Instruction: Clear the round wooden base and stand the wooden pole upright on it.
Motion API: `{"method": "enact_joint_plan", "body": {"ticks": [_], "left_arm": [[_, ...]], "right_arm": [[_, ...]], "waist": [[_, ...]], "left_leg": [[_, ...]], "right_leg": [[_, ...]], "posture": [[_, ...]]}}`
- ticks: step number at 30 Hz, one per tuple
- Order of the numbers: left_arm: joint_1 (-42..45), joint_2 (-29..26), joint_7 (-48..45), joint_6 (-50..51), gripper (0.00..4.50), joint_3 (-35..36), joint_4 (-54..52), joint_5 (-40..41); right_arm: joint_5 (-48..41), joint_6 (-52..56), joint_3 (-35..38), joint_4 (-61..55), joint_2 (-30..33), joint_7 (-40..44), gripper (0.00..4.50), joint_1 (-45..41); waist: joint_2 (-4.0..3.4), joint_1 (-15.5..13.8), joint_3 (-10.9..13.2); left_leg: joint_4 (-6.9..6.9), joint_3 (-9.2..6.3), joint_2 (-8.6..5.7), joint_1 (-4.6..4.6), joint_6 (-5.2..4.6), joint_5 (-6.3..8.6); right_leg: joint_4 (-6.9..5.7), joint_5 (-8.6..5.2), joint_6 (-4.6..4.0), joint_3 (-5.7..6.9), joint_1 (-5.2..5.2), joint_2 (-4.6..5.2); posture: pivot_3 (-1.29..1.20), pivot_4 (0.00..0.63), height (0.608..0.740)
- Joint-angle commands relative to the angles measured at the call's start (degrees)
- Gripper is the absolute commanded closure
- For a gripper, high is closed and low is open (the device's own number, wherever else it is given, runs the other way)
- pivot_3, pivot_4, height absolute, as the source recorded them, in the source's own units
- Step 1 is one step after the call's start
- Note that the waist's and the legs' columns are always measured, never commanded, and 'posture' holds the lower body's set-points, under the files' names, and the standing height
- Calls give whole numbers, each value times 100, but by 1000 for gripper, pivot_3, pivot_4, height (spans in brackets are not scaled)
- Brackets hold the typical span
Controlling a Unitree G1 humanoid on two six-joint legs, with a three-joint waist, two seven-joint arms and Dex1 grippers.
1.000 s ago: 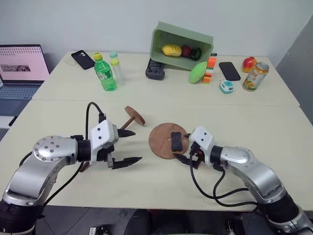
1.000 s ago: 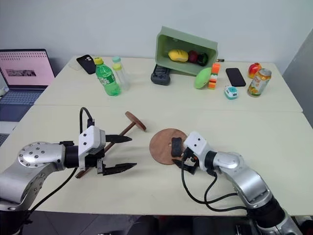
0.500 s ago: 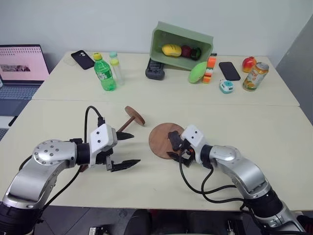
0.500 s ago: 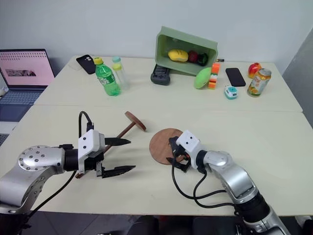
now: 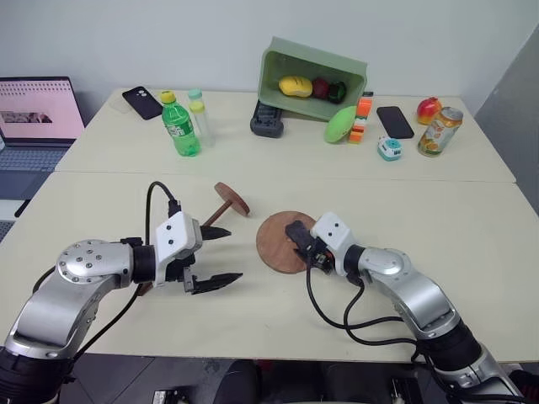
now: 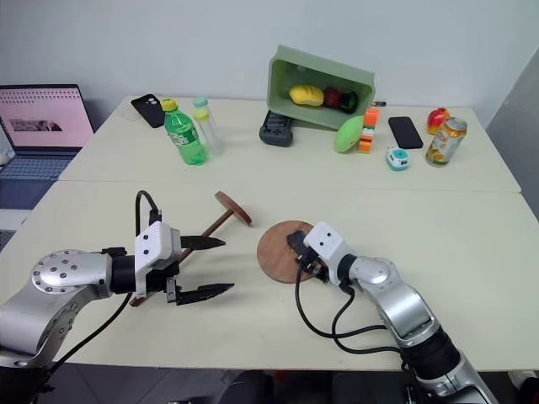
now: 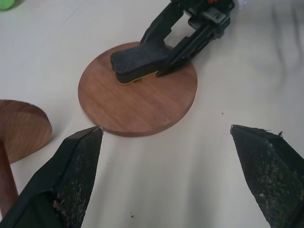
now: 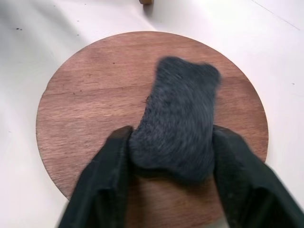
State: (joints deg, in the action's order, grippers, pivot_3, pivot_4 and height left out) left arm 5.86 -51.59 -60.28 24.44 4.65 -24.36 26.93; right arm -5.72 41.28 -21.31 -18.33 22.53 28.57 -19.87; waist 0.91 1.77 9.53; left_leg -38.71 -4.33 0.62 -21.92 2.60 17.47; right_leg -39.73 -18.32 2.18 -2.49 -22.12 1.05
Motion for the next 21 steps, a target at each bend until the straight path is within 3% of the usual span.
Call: {"method": "enact_joint_plan", "body": {"ticks": [1, 8, 13, 21], "left_arm": [[285, 113, -26, 31, 0, -95, -202, 167], [1183, 892, 116, 64, 0, -894, -27, 12], [2051, 1986, 275, -95, 0, -1772, 428, -297], [3043, 3165, 525, -558, 0, -2306, 1607, -848]], "right_arm": [[-58, -71, 343, -389, 123, 70, 2962, -19], [-82, -2, 1446, -522, 478, -168, 3176, 268], [125, -344, 3281, 473, 591, -1201, 3190, 768], [-193, -658, 4562, 1782, 358, -1938, 3190, 640]], "waist": [[-1, -4, 1], [-2, -12, 1], [-1, -110, 1], [-15, 16, -7]], "left_leg": [[0, 0, 0, 0, 0, 0], [-5, -2, -13, -4, -1, 0], [-15, -3, -21, -11, -1, -1], [-11, 22, -18, 1, -2, -3]], "right_leg": [[0, 0, 0, 0, 0, 0], [0, 0, 1, 3, 4, -1], [2, 0, 1, 3, 10, 2], [-19, 0, 1, -18, -1, -12]], "posture": [[0, 150, 740], [0, 150, 740], [0, 150, 740], [0, 150, 740]]}}
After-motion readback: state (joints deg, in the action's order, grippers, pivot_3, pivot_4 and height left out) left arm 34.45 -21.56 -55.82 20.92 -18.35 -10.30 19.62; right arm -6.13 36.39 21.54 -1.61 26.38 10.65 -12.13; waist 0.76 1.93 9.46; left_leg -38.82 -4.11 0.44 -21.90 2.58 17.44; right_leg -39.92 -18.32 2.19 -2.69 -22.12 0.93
